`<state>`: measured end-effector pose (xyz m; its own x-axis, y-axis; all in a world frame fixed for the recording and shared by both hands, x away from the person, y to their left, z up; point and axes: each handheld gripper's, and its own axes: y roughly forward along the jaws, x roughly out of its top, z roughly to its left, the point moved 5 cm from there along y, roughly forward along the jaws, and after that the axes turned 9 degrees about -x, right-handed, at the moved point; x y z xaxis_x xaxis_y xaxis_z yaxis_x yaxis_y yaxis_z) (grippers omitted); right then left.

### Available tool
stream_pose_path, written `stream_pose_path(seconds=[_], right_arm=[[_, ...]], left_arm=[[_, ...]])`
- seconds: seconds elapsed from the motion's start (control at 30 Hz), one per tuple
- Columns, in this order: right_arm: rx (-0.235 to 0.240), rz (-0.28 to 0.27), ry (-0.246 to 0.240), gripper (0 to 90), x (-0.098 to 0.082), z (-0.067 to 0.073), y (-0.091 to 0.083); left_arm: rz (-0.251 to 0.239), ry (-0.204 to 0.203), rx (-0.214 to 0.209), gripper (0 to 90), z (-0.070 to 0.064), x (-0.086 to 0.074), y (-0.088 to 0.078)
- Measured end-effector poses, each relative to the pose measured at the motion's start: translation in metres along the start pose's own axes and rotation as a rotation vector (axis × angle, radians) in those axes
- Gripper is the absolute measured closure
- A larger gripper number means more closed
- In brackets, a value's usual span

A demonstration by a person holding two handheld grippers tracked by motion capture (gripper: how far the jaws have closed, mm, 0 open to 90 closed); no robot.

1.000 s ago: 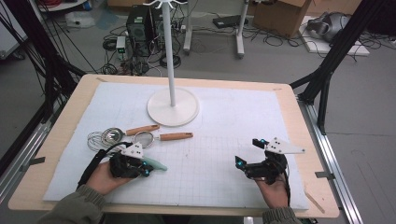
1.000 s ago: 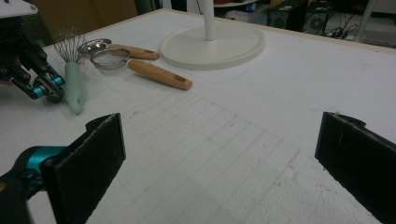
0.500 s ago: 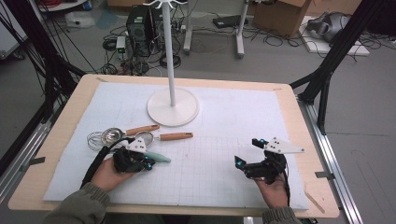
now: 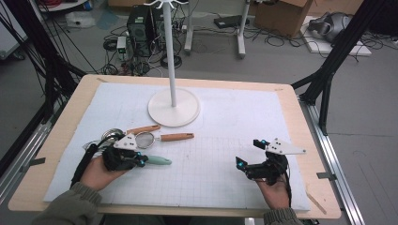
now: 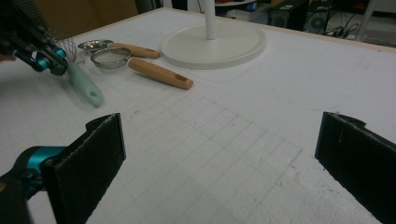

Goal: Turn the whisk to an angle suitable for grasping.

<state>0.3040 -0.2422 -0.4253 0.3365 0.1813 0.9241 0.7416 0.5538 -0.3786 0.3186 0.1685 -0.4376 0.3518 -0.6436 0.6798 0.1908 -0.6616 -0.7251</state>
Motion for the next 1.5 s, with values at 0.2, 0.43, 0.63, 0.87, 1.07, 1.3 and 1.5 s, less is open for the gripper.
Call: stream_pose_path(seconds=[0.2,0.43,0.63,0.87,1.07,1.3,1.5], right_arm=[[0.000,0.000,-0.005,0.2,0.000,0.000,0.001],[0.001,0.004,-0.003,0.2,0.000,0.000,0.001],[0.002,0.004,-0.003,0.2,-0.001,0.000,0.001],[0.004,0.003,-0.005,0.2,0.000,0.000,0.001],[0.001,0.001,-0.001,0.2,0.000,-0.001,0.000],[0.002,-0.003,-0.006,0.2,0.000,0.000,0.000],[0.006,-0.003,-0.004,0.2,0.001,0.000,0.000]], left_arm=[[-0.039,-0.043,0.058,86.4,0.018,-0.004,-0.018],[-0.030,-0.087,0.087,86.4,0.035,-0.013,-0.018],[-0.012,-0.112,0.085,86.6,0.040,-0.022,-0.012],[0.001,-0.108,0.079,86.5,0.035,-0.024,-0.008],[0.021,-0.103,0.079,86.3,0.030,-0.027,-0.006],[0.046,-0.085,0.089,86.3,0.023,-0.029,-0.005],[0.046,-0.079,0.094,86.1,0.018,-0.029,-0.004]])
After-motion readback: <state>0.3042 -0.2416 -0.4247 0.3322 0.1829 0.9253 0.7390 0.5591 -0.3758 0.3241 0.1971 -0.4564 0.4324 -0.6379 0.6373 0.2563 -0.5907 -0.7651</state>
